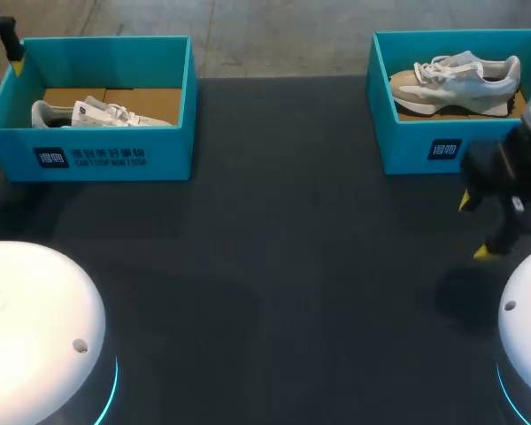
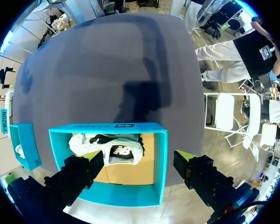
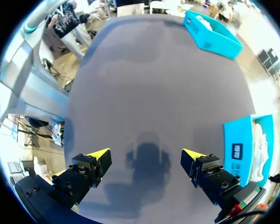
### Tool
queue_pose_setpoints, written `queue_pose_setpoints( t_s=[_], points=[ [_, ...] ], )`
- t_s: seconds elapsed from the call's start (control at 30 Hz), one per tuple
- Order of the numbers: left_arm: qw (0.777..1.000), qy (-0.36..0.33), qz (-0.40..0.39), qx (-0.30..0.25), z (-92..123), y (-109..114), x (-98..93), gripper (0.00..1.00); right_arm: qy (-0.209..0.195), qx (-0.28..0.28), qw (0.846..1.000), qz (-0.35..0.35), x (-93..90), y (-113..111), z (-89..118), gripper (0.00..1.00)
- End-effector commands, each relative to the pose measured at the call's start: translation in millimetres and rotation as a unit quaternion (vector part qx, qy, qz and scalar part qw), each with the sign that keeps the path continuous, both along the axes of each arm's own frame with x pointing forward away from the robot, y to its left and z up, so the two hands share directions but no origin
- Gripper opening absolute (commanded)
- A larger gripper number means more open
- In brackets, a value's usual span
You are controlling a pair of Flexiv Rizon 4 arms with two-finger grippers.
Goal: Take the shoe out of the shoebox, open the shoe tongue, remove and reinsert the insole, then place the shoe into the shoebox
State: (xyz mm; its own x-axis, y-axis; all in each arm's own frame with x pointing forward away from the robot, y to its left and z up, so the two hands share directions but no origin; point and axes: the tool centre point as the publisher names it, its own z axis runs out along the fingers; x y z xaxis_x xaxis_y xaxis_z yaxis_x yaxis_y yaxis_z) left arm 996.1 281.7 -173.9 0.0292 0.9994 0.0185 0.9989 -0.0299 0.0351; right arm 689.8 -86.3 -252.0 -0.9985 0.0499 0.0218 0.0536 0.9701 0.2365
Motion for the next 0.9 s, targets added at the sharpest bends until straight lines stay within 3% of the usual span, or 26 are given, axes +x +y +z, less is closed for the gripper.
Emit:
queue_pose_setpoints(
  t_s=[0.03, 0.37, 0.9],
  points=[
    [1.000, -0.001, 0.000, 0.001, 0.1, 0.0, -1.2, 1.00, 0.023, -0.022, 0.999, -0.006, 21.6, -0.4, 12.9, 1.00],
    [1.000, -0.001, 0.000, 0.001, 0.1, 0.0, -1.2, 1.00, 0.018, -0.035, 0.999, -0.025, 55.7, -8.1, 36.8, 1.00],
    [1.000, -0.001, 0.000, 0.001, 0.1, 0.0, -1.2, 1.00, 0.021, -0.038, 0.998, -0.050, 94.4, -8.3, 44.6, 1.00]
  ],
)
